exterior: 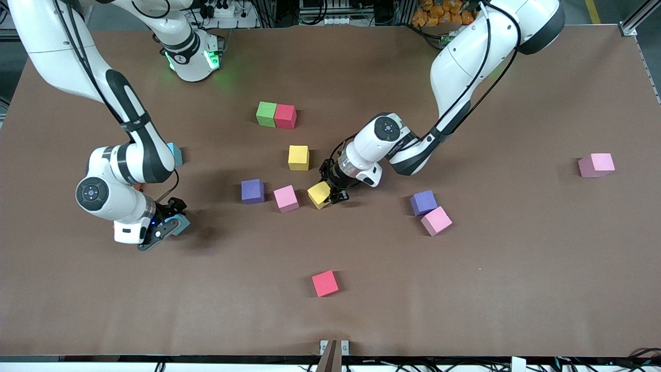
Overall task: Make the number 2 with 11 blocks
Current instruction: 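Carry the yellow cube with the left gripper toward the pink cube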
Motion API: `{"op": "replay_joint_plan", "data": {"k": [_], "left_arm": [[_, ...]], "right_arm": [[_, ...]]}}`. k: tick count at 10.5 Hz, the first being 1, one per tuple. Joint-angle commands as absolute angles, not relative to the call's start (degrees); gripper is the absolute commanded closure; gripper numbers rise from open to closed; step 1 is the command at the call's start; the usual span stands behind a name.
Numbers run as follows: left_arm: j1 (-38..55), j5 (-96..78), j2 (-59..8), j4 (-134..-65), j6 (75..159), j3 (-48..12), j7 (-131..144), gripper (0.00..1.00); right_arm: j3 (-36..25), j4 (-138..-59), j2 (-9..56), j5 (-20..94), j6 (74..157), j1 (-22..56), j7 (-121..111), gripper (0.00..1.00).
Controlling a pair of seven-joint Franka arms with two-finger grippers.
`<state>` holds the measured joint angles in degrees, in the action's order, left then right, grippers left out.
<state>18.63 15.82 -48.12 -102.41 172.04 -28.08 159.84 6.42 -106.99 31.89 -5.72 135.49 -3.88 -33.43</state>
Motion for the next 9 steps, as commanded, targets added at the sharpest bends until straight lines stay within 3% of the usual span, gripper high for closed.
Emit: {"op": "replay_joint_plan", "data": {"k": [1,5,7,9], "left_arm": [[19.78,20.65,-45.89,-103.18,172.44,-27.33,171.75,0.57],[19.68,21.80,-43.77,-106.25,172.35,-30.50,166.83,0.58],[16.46,21.80,-40.36,-113.08,172.44,-32.77,163.31,0.58],[9.53,21.80,-38.24,-118.63,172.35,-38.91,159.36,0.58]], "right_arm": [[7.21,-105.82,32.61,-6.06,134.91,-4.83,-33.40,0.00],[7.21,-105.82,32.61,-5.98,134.91,-4.83,-33.31,0.00],[7.29,-105.82,32.61,-5.89,134.74,-4.83,-33.22,0.00],[7.38,-105.91,31.91,-3.62,134.21,-4.84,-33.13,0.00]]}}
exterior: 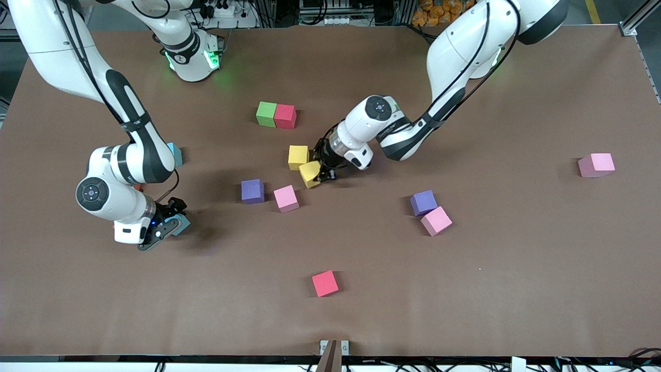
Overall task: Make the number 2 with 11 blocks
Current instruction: 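Carry the yellow cube with the left gripper toward the pink cube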
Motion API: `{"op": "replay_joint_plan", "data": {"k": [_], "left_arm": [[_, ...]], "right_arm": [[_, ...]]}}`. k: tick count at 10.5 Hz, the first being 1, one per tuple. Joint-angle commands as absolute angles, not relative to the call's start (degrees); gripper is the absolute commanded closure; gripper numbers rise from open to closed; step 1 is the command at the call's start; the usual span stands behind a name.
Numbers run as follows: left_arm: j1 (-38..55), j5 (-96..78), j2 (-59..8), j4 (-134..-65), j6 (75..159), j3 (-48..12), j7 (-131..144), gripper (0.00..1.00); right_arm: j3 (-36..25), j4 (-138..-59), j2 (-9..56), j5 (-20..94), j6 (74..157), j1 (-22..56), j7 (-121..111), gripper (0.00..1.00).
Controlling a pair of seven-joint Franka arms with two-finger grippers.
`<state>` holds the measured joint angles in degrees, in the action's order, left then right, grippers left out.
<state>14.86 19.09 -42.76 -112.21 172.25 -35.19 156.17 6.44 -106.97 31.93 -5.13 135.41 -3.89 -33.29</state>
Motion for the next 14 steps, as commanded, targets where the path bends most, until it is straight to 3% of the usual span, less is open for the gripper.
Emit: {"op": "replay_joint_plan", "data": {"k": [1,9,14], "left_arm": [[8.54,21.80,-37.10,-119.78,172.27,-39.81,159.26,0.58],[8.61,21.80,-34.72,-124.27,171.91,-46.57,154.79,0.57],[10.72,21.88,-36.03,-124.72,171.91,-46.76,151.35,0.57]], "right_arm": [[7.38,-105.73,30.95,-2.30,131.95,-4.40,-32.61,0.00],[13.09,-102.92,28.65,-1.93,129.64,-0.71,-16.72,0.00],[13.80,-102.13,28.74,-1.93,129.90,1.58,-8.54,0.00]]}}
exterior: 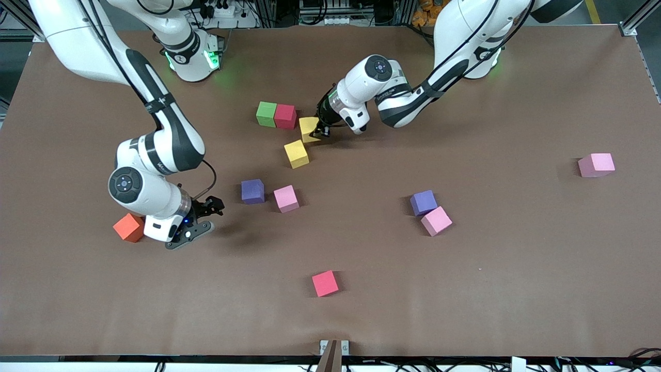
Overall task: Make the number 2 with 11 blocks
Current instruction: 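Carry the yellow cube with the left gripper toward the pink cube, then lower the yellow cube beside the pink cube with the left gripper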
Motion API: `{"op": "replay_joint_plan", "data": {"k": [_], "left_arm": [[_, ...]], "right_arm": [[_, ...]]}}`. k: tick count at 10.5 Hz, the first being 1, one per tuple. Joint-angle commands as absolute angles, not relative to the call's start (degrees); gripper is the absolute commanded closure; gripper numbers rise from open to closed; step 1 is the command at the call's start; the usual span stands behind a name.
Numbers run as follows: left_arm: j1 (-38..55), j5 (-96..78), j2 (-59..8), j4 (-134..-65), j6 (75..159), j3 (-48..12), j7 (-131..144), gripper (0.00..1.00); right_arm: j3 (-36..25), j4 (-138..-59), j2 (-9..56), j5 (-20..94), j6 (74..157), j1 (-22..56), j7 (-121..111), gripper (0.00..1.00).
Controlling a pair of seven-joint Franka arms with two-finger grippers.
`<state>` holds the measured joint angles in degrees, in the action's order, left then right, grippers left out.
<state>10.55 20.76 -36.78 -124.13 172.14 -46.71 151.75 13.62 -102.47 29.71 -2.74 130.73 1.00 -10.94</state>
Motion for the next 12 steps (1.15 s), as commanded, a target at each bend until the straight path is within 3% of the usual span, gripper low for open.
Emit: {"op": "replay_joint_plan", "data": {"k": [1,12], "left_arm": [[11.59,21.80,-36.47,-124.46,171.91,-46.76,151.35,0.57],[16.08,23.02,-40.95,-123.84,172.09,-46.50,147.48,0.56]], "right_arm": [[13.80,-101.95,28.83,-2.02,129.90,1.76,-8.09,0.00],[13.71,-102.04,29.18,-2.11,130.34,3.51,-4.13,0.00]]}}
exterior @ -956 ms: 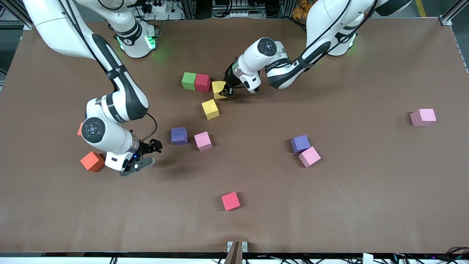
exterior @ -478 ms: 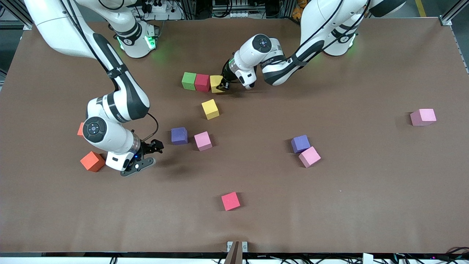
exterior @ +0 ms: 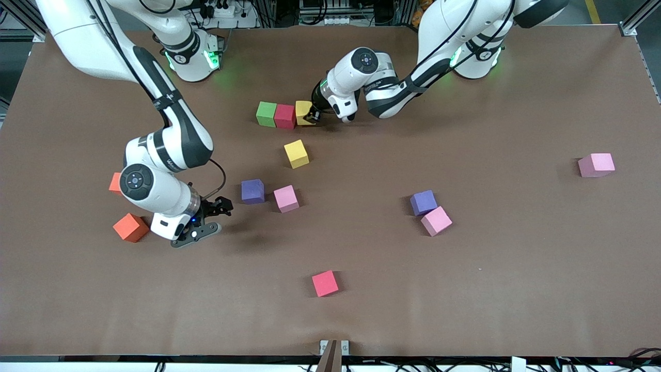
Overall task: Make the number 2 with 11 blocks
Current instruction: 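Lower the yellow cube beside the pink cube with the left gripper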
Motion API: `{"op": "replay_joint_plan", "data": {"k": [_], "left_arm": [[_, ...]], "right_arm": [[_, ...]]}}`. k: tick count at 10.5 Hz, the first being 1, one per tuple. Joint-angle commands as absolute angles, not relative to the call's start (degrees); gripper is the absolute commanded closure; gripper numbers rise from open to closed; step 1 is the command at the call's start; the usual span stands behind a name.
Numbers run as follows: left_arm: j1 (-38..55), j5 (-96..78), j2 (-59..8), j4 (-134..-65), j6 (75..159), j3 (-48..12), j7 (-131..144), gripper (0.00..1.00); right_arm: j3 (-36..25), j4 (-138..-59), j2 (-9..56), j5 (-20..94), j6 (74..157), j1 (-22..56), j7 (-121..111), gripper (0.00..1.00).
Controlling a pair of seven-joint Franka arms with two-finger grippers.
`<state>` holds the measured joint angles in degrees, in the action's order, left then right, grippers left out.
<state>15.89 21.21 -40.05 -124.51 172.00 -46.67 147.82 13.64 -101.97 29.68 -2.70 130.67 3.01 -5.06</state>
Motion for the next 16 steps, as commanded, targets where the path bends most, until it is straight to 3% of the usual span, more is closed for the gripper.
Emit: {"op": "replay_joint_plan", "data": {"k": [1,10,13,16], "left_arm": [[16.61,23.03,-41.57,-123.58,172.18,-46.41,147.48,0.56],[18.28,24.43,-44.03,-120.32,172.27,-44.47,147.48,0.56],[18.37,26.79,-44.12,-120.06,172.27,-43.51,146.87,0.40],[18.46,28.83,-44.91,-119.44,172.27,-43.07,146.87,0.40]], "right_arm": [[13.71,-102.04,29.27,-2.02,130.34,3.60,-4.13,0.00],[13.71,-101.87,29.18,-2.02,130.34,3.69,-4.13,0.00],[13.71,-101.87,29.18,-2.11,130.43,3.69,-4.13,0.00],[13.71,-101.78,29.18,-2.11,130.43,3.69,-4.13,0.00]]}}
